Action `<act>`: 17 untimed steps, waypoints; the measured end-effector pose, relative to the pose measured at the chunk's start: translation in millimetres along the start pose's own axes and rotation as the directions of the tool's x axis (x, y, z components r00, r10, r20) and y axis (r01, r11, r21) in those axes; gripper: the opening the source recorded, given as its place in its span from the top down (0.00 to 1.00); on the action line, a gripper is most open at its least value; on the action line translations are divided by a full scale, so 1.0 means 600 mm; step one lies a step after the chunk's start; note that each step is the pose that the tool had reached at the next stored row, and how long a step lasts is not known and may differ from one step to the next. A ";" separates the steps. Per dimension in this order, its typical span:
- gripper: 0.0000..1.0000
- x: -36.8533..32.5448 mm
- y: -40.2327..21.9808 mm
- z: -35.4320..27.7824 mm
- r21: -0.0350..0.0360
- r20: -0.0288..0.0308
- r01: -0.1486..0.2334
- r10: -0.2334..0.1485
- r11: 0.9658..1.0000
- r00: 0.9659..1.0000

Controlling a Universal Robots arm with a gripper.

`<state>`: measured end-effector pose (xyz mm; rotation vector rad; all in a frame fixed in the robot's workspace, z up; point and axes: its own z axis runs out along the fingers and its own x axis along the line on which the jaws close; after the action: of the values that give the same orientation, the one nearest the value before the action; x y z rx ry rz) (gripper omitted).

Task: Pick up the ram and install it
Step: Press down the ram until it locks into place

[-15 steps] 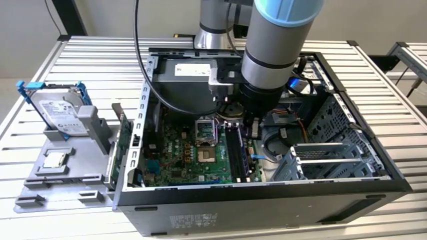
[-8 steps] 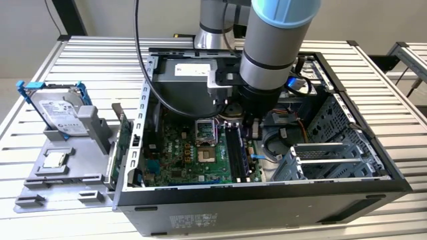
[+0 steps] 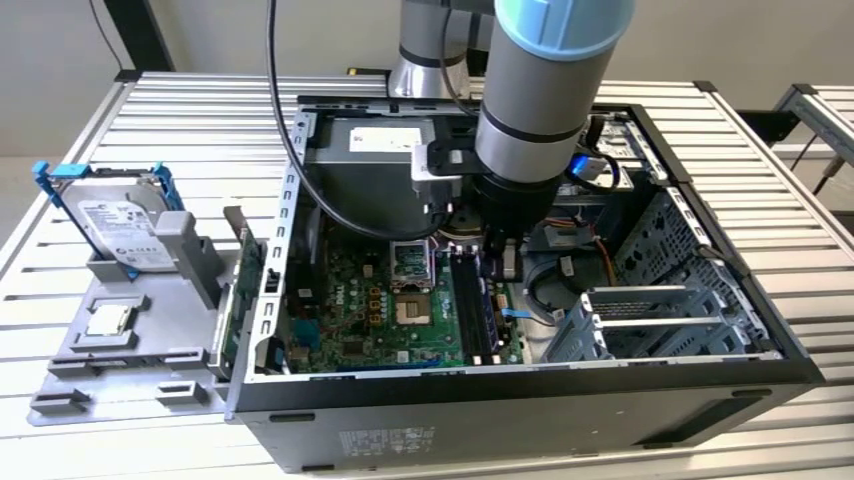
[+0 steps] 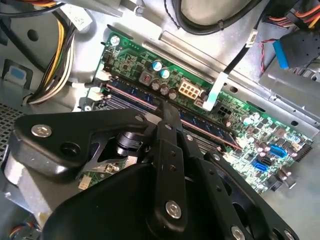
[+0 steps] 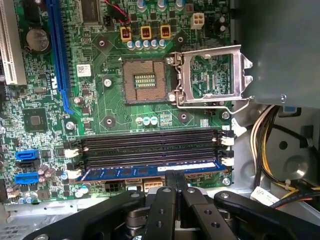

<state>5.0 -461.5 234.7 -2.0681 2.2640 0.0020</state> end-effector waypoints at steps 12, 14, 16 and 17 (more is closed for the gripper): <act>1.00 0.010 -0.001 0.004 0.000 0.000 0.000 0.000 1.000 1.000; 1.00 0.014 -0.001 0.006 0.000 0.000 0.000 0.000 1.000 1.000; 1.00 0.019 -0.001 0.007 0.001 0.000 -0.002 0.002 1.000 1.000; 1.00 0.019 -0.001 0.008 0.001 0.000 -0.003 0.003 1.000 1.000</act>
<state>4.9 -472.7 229.0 -2.0647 2.2661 0.0017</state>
